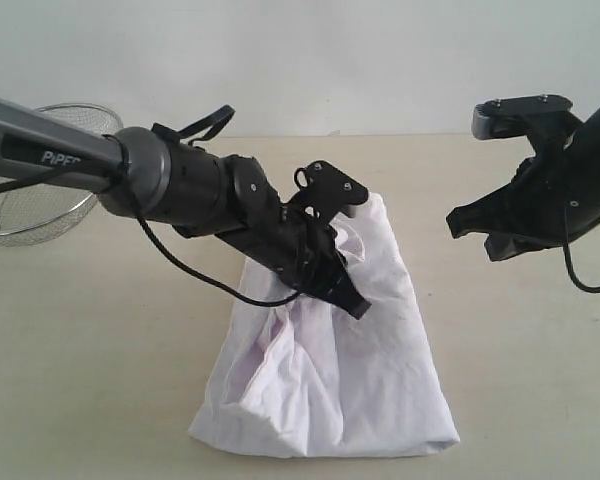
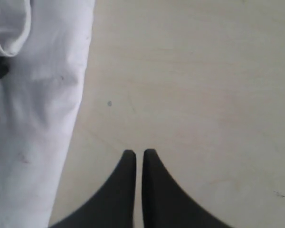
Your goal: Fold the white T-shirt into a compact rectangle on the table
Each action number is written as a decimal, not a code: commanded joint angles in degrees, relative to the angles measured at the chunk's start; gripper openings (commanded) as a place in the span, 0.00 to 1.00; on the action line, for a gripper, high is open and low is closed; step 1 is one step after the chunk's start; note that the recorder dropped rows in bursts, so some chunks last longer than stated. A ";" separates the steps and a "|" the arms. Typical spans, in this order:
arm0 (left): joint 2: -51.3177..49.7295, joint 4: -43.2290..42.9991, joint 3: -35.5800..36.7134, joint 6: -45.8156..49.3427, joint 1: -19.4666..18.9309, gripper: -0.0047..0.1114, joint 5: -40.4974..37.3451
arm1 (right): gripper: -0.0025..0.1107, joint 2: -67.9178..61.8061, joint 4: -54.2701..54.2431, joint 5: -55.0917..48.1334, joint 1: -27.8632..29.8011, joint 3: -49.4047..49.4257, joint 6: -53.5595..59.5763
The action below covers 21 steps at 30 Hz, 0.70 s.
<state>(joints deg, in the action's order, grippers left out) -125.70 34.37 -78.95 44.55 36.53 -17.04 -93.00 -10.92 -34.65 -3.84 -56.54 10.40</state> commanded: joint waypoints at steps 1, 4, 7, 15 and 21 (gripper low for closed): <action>2.52 -6.27 -0.01 -4.07 -2.83 0.08 0.74 | 0.02 0.54 -1.49 -0.78 -1.35 -0.18 0.71; 2.69 -11.45 -0.01 -8.56 -5.21 0.08 -0.43 | 0.02 0.54 -2.10 -1.07 -4.61 -0.18 1.91; 2.81 -20.55 -0.01 -19.62 -8.62 0.08 -2.86 | 0.02 0.54 -2.24 -0.96 -8.77 -0.18 2.01; 8.70 -29.27 -0.01 -26.24 -15.45 0.08 -12.52 | 0.02 0.32 -2.24 2.86 -16.69 -0.18 0.51; 15.74 -25.32 -0.01 -24.88 -13.95 0.08 -18.90 | 0.02 -2.74 -2.29 3.41 -17.37 -0.18 0.72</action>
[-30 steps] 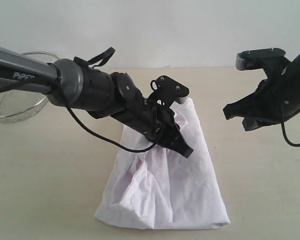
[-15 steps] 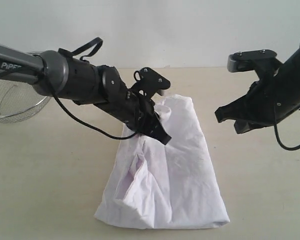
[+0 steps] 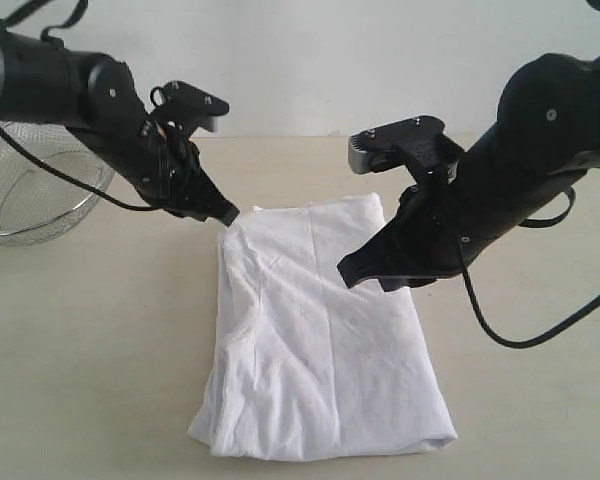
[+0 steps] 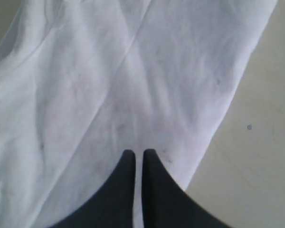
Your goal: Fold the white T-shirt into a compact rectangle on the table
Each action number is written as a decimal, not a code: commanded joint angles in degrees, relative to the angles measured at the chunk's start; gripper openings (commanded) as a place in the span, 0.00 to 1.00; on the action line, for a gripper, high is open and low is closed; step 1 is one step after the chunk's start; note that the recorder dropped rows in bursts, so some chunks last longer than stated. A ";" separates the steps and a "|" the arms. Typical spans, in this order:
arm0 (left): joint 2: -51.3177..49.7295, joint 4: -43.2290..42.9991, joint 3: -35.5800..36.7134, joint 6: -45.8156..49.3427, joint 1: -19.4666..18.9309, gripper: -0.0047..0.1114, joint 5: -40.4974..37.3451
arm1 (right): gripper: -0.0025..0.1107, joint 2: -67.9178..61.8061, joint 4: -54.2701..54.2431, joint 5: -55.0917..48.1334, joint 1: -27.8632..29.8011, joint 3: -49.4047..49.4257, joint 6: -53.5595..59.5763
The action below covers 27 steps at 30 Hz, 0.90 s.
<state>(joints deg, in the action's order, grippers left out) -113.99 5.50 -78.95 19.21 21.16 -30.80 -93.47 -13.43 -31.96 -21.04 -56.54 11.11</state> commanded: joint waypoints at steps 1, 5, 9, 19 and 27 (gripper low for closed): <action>4.82 5.40 0.12 1.67 1.68 0.08 -7.14 | 0.02 -3.32 0.34 1.55 -0.17 -0.18 0.34; 6.82 29.82 5.72 16.99 3.26 0.08 -13.07 | 0.02 -7.22 0.80 12.07 0.47 -0.18 1.96; 8.89 34.96 16.46 17.65 6.09 0.08 -6.74 | 0.02 -9.69 0.63 16.37 3.78 -0.18 1.96; 10.26 34.04 30.27 17.68 10.33 0.08 5.65 | 0.02 -17.11 0.64 15.96 5.22 -5.07 3.26; 13.15 32.80 29.61 17.83 9.08 0.08 7.17 | 0.02 -15.02 0.96 11.63 11.80 -6.84 3.15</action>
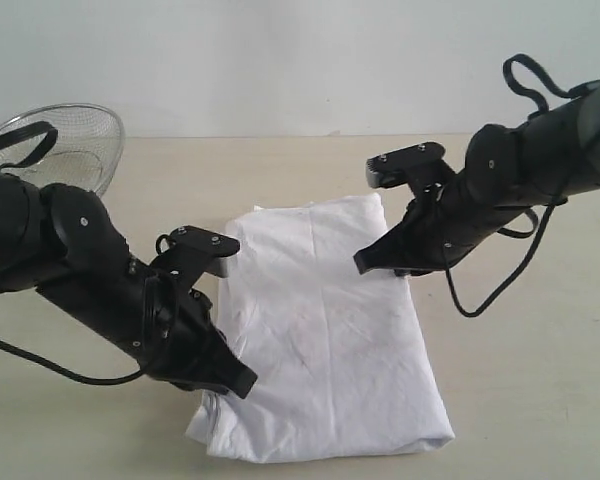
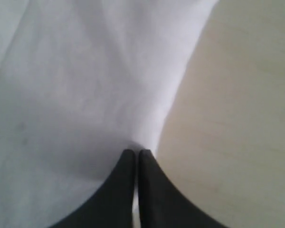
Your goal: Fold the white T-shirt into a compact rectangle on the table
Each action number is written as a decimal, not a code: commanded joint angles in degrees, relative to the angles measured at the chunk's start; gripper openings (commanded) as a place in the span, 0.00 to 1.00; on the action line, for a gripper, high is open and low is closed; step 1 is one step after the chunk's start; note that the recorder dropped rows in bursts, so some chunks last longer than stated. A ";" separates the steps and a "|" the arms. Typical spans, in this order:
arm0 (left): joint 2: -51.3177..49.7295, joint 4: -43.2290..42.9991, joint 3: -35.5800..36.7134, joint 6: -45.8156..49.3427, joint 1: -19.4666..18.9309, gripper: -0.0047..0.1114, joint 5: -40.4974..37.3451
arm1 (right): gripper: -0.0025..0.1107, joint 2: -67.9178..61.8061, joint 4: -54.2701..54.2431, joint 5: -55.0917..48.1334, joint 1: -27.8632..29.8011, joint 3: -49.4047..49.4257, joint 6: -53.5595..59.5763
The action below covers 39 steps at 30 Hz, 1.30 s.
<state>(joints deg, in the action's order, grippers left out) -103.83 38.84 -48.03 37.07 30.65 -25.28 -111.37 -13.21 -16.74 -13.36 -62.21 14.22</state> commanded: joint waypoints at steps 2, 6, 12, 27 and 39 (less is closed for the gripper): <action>6.04 -0.54 -2.88 -0.03 -0.41 0.08 1.54 | 0.02 6.26 0.90 -6.70 6.56 -1.62 -0.05; 12.40 -2.83 -4.62 -0.60 -0.93 0.08 3.31 | 0.02 14.08 0.90 -12.21 9.59 -1.75 1.63; 13.37 -4.07 -4.35 -1.05 -6.40 0.08 6.00 | 0.02 16.48 -0.12 -21.21 10.00 -1.75 6.58; 2.86 11.31 -2.65 12.14 -28.79 0.08 7.96 | 0.02 1.62 -52.85 -21.87 16.84 -1.96 56.26; -5.60 34.85 -5.99 30.84 -28.91 0.08 -13.54 | 0.35 -3.56 -62.01 -19.52 16.79 -1.96 59.42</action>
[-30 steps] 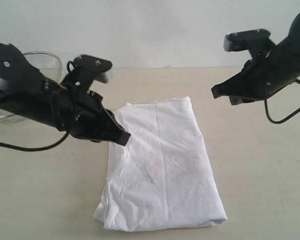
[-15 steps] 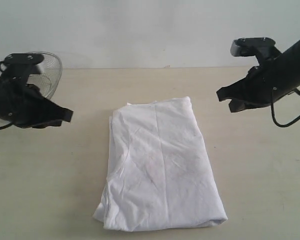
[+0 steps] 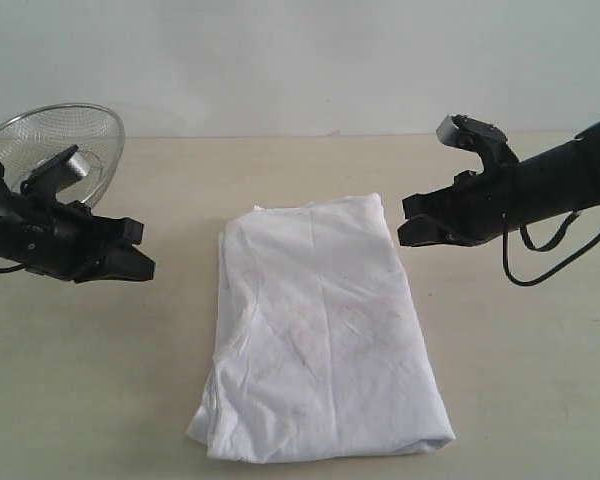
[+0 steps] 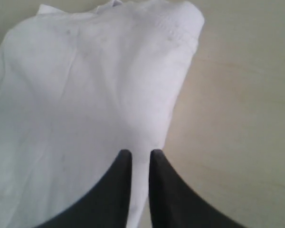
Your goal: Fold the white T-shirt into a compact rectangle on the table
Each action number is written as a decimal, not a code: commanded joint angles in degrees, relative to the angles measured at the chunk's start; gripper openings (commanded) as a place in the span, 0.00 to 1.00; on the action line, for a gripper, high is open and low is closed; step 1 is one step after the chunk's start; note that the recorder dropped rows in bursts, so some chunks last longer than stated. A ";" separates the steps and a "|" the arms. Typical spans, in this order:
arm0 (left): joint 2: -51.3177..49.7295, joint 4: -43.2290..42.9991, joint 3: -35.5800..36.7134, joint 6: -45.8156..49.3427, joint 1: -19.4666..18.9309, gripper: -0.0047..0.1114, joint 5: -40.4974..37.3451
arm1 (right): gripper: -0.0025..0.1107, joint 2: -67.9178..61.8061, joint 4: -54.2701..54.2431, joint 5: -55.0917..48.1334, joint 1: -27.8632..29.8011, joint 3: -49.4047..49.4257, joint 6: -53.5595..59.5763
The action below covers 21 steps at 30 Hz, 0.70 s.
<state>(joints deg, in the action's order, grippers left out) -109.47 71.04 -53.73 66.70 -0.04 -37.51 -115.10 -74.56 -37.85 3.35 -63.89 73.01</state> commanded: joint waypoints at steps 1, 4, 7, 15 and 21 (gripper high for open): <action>0.04 3.22 -0.29 1.91 2.28 0.08 -1.31 | 0.46 0.07 -0.67 2.59 -0.06 -0.29 0.63; 0.04 5.87 -0.29 4.08 4.07 0.08 -1.31 | 0.71 -0.65 -0.97 6.94 -1.29 -0.29 0.63; 0.04 7.12 -0.55 6.51 5.82 0.08 -1.31 | 0.67 -1.61 -1.44 9.24 -3.00 -0.29 1.21; 0.04 7.59 -3.07 6.79 7.43 0.08 -1.21 | 0.50 -3.15 -1.74 11.55 -5.68 -0.29 1.03; 0.04 7.59 -3.65 6.79 7.43 0.08 -1.10 | 0.58 -5.28 -2.26 13.25 -8.57 -0.68 1.03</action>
<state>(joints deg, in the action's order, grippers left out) -109.47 78.09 -57.00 73.10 7.14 -38.27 -118.82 -76.95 -25.53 -4.04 -64.41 73.67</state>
